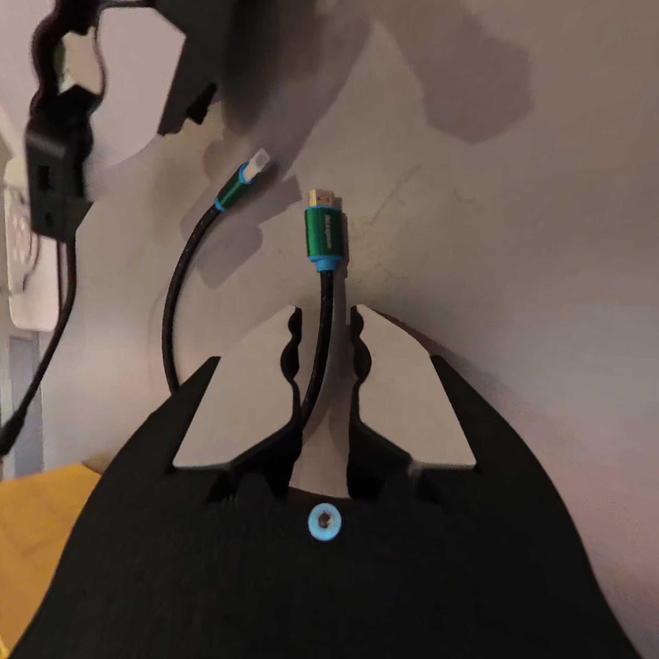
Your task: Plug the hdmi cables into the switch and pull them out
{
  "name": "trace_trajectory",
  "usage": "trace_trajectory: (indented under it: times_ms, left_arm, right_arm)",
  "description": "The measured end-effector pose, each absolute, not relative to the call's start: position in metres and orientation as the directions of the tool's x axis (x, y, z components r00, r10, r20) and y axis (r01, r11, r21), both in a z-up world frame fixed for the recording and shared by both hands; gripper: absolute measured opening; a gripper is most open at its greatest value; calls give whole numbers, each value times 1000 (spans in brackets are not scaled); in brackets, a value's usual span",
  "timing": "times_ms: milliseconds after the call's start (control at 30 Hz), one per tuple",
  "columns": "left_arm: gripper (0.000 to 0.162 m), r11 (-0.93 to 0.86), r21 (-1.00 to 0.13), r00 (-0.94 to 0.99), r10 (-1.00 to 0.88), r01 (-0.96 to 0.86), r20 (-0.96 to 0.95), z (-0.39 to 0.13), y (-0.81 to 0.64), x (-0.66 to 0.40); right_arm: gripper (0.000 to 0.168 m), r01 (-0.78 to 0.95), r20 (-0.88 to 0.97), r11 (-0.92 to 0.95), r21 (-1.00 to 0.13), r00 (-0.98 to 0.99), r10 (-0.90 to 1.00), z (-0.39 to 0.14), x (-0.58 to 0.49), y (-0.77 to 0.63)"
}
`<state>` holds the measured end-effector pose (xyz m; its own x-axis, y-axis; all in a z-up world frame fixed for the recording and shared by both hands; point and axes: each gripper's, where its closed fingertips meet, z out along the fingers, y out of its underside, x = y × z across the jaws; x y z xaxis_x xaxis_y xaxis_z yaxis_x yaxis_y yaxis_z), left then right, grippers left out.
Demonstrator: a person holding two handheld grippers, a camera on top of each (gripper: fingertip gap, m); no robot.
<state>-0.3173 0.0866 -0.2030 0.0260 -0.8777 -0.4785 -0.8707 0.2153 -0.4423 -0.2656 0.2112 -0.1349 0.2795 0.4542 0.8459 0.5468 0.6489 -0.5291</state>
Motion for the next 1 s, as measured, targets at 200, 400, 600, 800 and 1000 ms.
trace_trajectory:
  times_ms: [200,400,600,800,1000]
  left_arm:
    - [6,328,-390,-40,-807,-860,-590,-208,107,-307]
    - [6,15,-567,239,-898,-823,-370,-177,118,-312]
    - [6,-349,-633,418,-907,-691,44,-123,119,-316]
    - [6,-479,-547,428,-874,-687,227,-105,130,-319]
    - [6,-537,-466,433,-844,-704,317,-110,133,-318]
  right_arm:
    - [13,548,838,639,-540,284,466,-135,-265,213]
    - [13,536,844,654,-534,285,455,-133,-266,210]
    - [13,541,883,698,-469,293,367,-125,-266,206]
    - [13,510,915,762,-398,284,288,-116,-269,191]
    - [13,521,925,768,-373,270,266,-117,-270,190]
